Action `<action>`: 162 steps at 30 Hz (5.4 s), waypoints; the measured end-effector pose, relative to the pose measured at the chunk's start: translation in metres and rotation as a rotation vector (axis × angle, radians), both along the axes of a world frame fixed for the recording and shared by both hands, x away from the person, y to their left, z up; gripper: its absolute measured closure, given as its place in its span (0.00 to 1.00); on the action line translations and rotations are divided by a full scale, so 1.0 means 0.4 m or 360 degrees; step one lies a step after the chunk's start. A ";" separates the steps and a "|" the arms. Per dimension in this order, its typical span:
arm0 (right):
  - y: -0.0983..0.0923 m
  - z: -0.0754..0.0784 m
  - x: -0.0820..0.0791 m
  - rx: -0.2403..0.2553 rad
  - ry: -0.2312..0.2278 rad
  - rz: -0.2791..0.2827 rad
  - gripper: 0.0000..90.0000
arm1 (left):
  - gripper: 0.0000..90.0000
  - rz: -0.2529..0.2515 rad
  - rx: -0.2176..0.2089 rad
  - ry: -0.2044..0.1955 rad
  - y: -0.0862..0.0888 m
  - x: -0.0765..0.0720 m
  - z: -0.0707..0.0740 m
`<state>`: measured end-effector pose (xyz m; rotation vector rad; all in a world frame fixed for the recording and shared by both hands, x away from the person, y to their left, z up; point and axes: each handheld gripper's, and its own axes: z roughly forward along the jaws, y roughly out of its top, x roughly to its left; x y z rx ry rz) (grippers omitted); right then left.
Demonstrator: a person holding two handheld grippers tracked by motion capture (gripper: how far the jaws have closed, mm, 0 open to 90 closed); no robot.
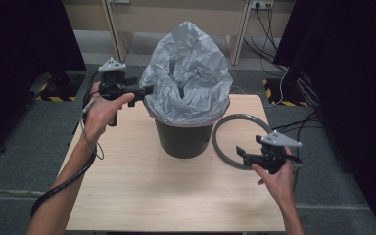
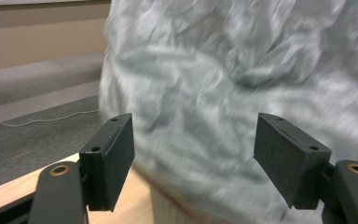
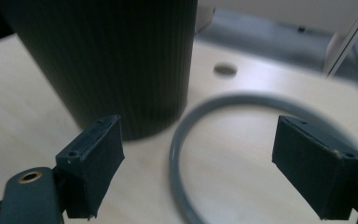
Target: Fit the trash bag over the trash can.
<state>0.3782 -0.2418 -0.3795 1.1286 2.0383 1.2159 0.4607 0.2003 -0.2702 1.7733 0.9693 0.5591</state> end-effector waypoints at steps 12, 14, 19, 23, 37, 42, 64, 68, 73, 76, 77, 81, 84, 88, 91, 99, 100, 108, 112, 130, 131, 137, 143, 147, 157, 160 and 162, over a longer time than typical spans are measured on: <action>0.046 0.218 0.093 0.0135 -0.0173 -0.0004 0.19 | 0.30 -0.0117 -0.0024 -0.0087 -0.049 -0.081 -0.046; 0.051 0.238 0.111 0.0172 -0.0177 -0.0002 0.19 | 0.30 -0.0120 -0.0020 -0.0088 -0.050 -0.084 -0.045; 0.079 0.264 0.146 0.0255 -0.0174 0.0031 0.24 | 0.30 -0.0133 -0.0062 -0.0061 -0.043 -0.079 -0.049; 0.124 0.236 0.180 0.0202 -0.0090 0.0104 0.37 | 0.29 -0.0128 -0.0095 -0.0061 -0.030 -0.083 -0.054; 0.112 0.176 0.231 0.0176 -0.0086 0.0175 0.94 | 0.28 -0.0109 -0.0150 0.0029 0.017 -0.068 -0.104; 0.117 0.116 0.257 0.0073 -0.0007 0.0151 0.96 | 0.28 -0.0126 -0.0149 0.0051 0.020 -0.070 -0.125; 0.075 0.230 0.216 0.0328 -0.0074 0.0053 0.49 | 0.27 -0.0059 -0.0195 -0.0023 0.075 -0.078 -0.079; 0.117 0.231 0.219 0.0341 -0.0045 0.0119 0.47 | 0.25 -0.0042 -0.0200 -0.0014 0.075 -0.076 -0.083; 0.147 0.222 0.258 0.0297 -0.0001 0.0098 0.56 | 0.23 -0.0017 -0.0236 -0.0008 0.081 -0.068 -0.074; 0.160 0.223 0.295 0.0236 -0.0014 0.0056 0.59 | 0.21 0.0001 -0.0252 -0.0001 0.081 -0.060 -0.064; 0.164 0.223 0.308 0.0219 -0.0021 0.0046 0.60 | 0.21 0.0009 -0.0252 0.0002 0.081 -0.056 -0.062; 0.168 0.224 0.348 0.0181 -0.0047 0.0001 0.60 | 0.19 0.0045 -0.0267 0.0049 0.084 -0.034 -0.068; 0.170 0.223 0.362 0.0185 -0.0042 -0.0014 0.59 | 0.18 0.0052 -0.0313 0.0099 0.082 -0.015 -0.079; 0.172 0.221 0.364 0.0180 -0.0048 -0.0016 0.58 | 0.18 0.0020 -0.0353 0.0152 0.066 -0.001 -0.092; 0.170 0.220 0.362 0.0187 -0.0049 -0.0015 0.57 | 0.25 -0.0026 -0.0346 0.0147 0.067 -0.007 -0.092; 0.173 0.215 0.359 0.0204 -0.0055 -0.0016 0.57 | 0.63 -0.0212 -0.0265 0.0114 0.068 -0.027 -0.122; 0.174 0.215 0.358 0.0202 -0.0053 -0.0014 0.57 | 0.67 -0.0225 -0.0276 0.0111 0.070 -0.027 -0.123; 0.174 0.215 0.356 0.0203 -0.0048 0.0001 0.58 | 0.99 -0.0247 -0.0264 0.0016 0.065 -0.031 -0.137; 0.172 0.216 0.352 0.0205 -0.0048 0.0009 0.58 | 1.00 -0.0259 -0.0179 0.0004 0.060 -0.039 -0.155; 0.155 0.245 0.302 0.0266 -0.0053 0.0036 0.46 | 0.87 -0.0169 -0.0107 -0.0014 0.096 -0.055 -0.211; 0.157 0.248 0.293 0.0276 -0.0052 0.0043 0.46 | 0.82 -0.0164 -0.0116 -0.0027 0.100 -0.059 -0.202; 0.176 0.235 0.284 0.0161 0.0043 0.0044 0.56 | 0.56 -0.0133 -0.0175 -0.0056 0.105 -0.070 -0.170; 0.173 0.232 0.360 0.0118 -0.0094 -0.0086 0.56 | 0.49 -0.0128 -0.0211 -0.0048 0.109 -0.068 -0.162; 0.172 0.253 0.354 0.0192 -0.0129 -0.0045 0.49 | 0.48 -0.0116 -0.0209 -0.0053 0.121 -0.072 -0.159; 0.193 0.281 0.219 0.0096 -0.0022 0.0056 0.47 | 0.47 -0.0090 -0.0206 -0.0051 0.130 -0.074 -0.156; 0.189 0.274 0.214 0.0018 -0.0012 0.0035 0.56 | 0.47 -0.0091 -0.0206 -0.0048 0.128 -0.073 -0.155; 0.188 0.265 0.228 -0.0005 -0.0001 0.0017 0.59 | 0.46 -0.0093 -0.0210 -0.0043 0.126 -0.071 -0.156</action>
